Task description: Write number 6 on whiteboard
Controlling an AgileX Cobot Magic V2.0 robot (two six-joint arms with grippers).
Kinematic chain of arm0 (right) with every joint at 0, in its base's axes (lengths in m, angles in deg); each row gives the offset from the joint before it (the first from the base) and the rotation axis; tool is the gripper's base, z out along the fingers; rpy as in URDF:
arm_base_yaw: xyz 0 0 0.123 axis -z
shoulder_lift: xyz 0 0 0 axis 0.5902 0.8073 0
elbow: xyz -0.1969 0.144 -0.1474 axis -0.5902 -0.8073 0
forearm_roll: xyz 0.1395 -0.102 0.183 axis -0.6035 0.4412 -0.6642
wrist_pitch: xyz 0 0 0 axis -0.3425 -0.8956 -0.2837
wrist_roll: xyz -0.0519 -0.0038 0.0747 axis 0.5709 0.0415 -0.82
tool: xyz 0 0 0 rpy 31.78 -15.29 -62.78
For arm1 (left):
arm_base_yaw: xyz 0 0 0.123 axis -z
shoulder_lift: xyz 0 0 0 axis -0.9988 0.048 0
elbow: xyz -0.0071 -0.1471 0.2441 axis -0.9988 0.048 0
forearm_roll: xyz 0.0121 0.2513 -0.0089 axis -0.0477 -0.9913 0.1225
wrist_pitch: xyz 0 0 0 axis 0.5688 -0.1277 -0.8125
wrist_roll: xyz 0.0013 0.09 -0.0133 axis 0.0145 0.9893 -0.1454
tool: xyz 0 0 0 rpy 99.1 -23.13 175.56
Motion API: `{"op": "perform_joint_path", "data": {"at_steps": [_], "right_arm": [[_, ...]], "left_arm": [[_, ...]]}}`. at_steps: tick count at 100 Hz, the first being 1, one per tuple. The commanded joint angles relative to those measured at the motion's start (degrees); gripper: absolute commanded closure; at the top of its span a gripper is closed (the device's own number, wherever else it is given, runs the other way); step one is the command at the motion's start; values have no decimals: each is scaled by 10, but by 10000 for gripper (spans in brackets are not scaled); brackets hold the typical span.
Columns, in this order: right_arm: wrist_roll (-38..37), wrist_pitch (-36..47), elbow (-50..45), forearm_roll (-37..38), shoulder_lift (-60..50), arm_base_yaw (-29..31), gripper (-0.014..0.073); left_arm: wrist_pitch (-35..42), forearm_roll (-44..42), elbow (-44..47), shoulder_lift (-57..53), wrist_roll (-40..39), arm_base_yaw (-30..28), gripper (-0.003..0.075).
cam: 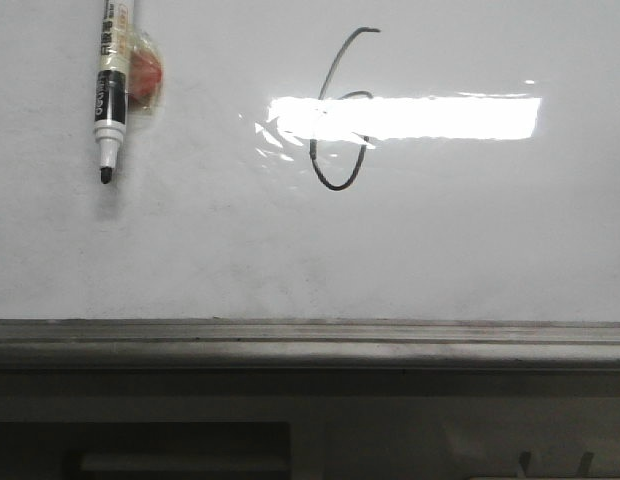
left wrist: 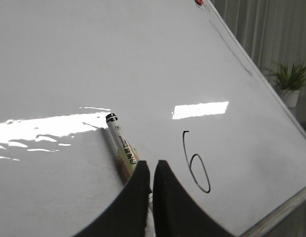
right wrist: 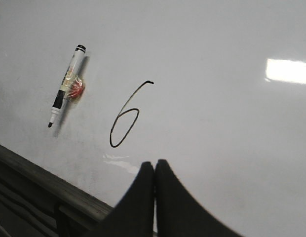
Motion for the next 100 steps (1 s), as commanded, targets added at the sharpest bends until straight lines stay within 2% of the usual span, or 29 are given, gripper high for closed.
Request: {"op": "perform_joint_path", "data": {"at_steps": [1, 11, 30, 48, 58, 85, 100], "right_arm": [[4, 37, 13, -14, -1, 2, 638], [4, 37, 13, -14, -1, 2, 638], [4, 38, 13, -14, -1, 2, 638], [4, 38, 13, -14, -1, 2, 638], [4, 38, 13, -14, -1, 2, 638], [4, 39, 13, -14, -1, 2, 638], [4, 39, 13, -14, -1, 2, 638]], "left_arm": [[22, -94, -7, 4, -48, -15, 741], [24, -139, 8, 4, -101, -68, 740], [24, -165, 48, 2, -118, -216, 740], [30, -287, 88, -17, -280, -326, 740], [53, -289, 108, -18, -284, -349, 740], [32, -297, 108, -18, -284, -405, 740], [24, -297, 108, -18, -284, -406, 740]]}}
